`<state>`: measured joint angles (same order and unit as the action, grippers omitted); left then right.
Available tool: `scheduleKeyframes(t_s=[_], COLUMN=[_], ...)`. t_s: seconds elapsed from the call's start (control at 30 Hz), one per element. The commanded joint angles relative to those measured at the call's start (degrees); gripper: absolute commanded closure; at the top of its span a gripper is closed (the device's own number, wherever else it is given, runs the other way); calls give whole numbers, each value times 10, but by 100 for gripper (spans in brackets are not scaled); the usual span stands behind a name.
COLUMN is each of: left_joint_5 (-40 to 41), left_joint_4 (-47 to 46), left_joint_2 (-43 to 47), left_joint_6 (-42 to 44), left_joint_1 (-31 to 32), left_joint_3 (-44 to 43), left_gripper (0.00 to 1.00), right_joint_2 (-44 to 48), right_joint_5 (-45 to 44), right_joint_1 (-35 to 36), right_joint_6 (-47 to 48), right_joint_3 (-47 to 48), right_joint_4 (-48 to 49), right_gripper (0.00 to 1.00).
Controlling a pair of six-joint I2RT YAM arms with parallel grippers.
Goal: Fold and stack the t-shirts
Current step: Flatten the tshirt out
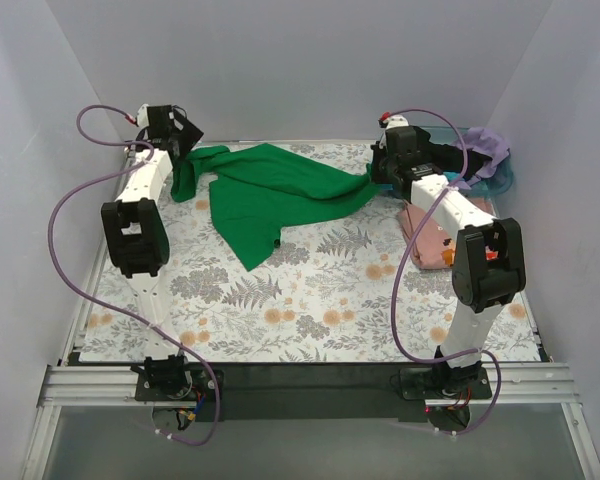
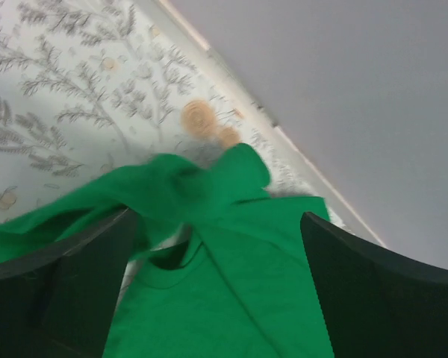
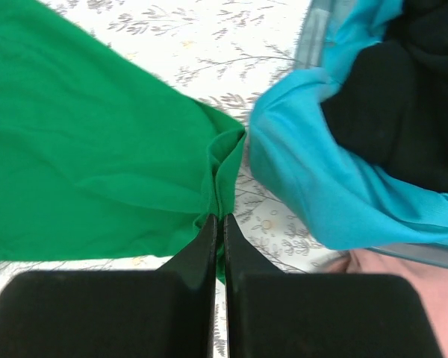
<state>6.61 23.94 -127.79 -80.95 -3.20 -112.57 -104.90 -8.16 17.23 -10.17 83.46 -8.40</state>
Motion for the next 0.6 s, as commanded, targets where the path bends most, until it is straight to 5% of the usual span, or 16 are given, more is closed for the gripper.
scheduleKeyframes(t_s=[0.0, 0.1, 0.17, 0.23, 0.4, 0.57], left_joint_5=[-37, -69, -95, -99, -77, -36], left_joint_4=[-42, 38, 104, 121, 50, 48], left_joint_2=[62, 54, 89, 165, 348, 415], left_joint_6=[32, 25, 13, -11, -52, -75], left_joint_1=[-1, -1, 5, 11, 90, 205], left_joint_3=[-16, -51, 1, 81, 438, 547], left_gripper=[2, 2, 2, 2, 2, 2], right_joint_2=[27, 29, 34, 43, 58, 80], right_joint_5=[32, 33, 35, 36, 43, 47], right_joint_1=[2, 2, 2, 2, 2, 2], right_joint_6=[0, -4, -12, -15, -24, -27], right_joint_3=[-9, -10, -26, -38, -97, -144], right_joint_4=[38, 36, 32, 31, 30, 31], right_gripper=[99, 99, 99, 99, 99, 99])
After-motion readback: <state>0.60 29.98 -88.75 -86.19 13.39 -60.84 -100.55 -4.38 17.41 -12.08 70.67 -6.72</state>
